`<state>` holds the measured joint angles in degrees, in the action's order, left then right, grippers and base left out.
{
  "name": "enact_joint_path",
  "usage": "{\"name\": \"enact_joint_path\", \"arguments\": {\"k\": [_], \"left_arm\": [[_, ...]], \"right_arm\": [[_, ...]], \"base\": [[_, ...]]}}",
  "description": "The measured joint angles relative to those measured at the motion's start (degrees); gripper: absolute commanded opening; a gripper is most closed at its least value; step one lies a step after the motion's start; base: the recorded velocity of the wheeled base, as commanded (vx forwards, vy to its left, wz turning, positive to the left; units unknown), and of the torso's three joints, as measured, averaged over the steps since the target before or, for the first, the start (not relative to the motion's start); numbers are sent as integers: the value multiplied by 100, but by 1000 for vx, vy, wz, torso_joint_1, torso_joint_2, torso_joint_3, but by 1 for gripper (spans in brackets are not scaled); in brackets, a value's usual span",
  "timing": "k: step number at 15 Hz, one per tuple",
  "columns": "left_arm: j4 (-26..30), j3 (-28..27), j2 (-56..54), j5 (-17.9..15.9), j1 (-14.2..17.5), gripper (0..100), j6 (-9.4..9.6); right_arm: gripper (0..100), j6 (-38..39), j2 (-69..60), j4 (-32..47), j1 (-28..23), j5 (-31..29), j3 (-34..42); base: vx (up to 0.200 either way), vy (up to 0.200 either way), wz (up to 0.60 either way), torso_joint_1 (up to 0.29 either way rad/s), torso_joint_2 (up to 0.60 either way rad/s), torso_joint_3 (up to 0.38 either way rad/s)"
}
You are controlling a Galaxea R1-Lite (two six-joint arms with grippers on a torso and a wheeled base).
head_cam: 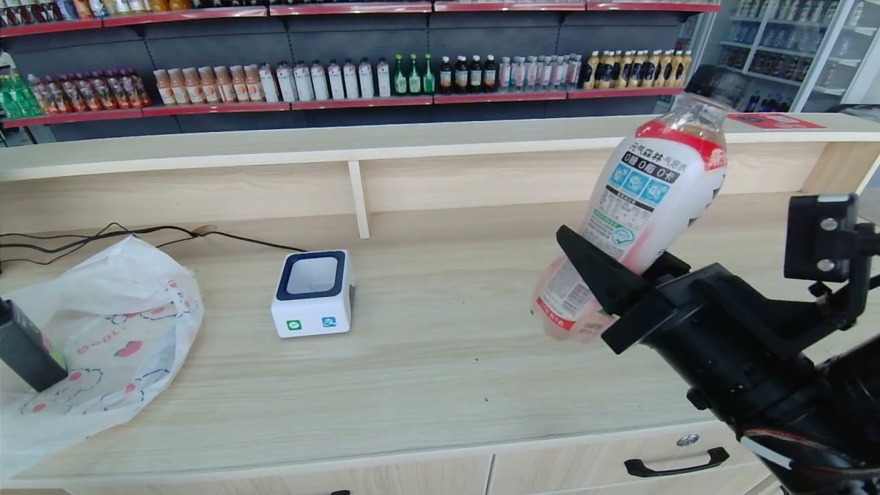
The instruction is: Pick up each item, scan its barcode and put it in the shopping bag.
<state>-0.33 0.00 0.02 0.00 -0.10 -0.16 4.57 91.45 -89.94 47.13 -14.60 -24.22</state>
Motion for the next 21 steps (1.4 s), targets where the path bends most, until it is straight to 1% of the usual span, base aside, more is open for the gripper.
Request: {"name": "enact_joint_path", "arguments": {"k": [1, 3, 4, 8, 10, 15, 21], "left_arm": [[0, 0, 0, 0, 0, 100, 0], [0, 0, 0, 0, 0, 100, 0], [0, 0, 0, 0, 0, 100, 0], [0, 0, 0, 0, 0, 100, 0], [0, 0, 0, -2, 0, 100, 0], [0, 0, 0, 0, 0, 100, 0], [1, 0, 0, 0, 0, 100, 0]], "right_arm": [[0, 207, -105, -16, 129, 199, -59], [0, 497, -221, -9, 221, 599, -89], [0, 820, -249, -5, 243, 798, -89], [0, 1527, -282, 0, 267, 1387, -122], [0, 1765, -278, 2, 282, 1558, -121], [0, 2025, -301, 0, 477, 1606, -151], [0, 1997, -6, -7, 894, 1608, -907]], "base": [[0, 0, 0, 0, 0, 0], [0, 0, 0, 0, 0, 0], [0, 0, 0, 0, 0, 0], [0, 0, 0, 0, 0, 0], [0, 0, 0, 0, 0, 0], [0, 0, 0, 0, 0, 0], [0, 0, 0, 0, 0, 0]]}}
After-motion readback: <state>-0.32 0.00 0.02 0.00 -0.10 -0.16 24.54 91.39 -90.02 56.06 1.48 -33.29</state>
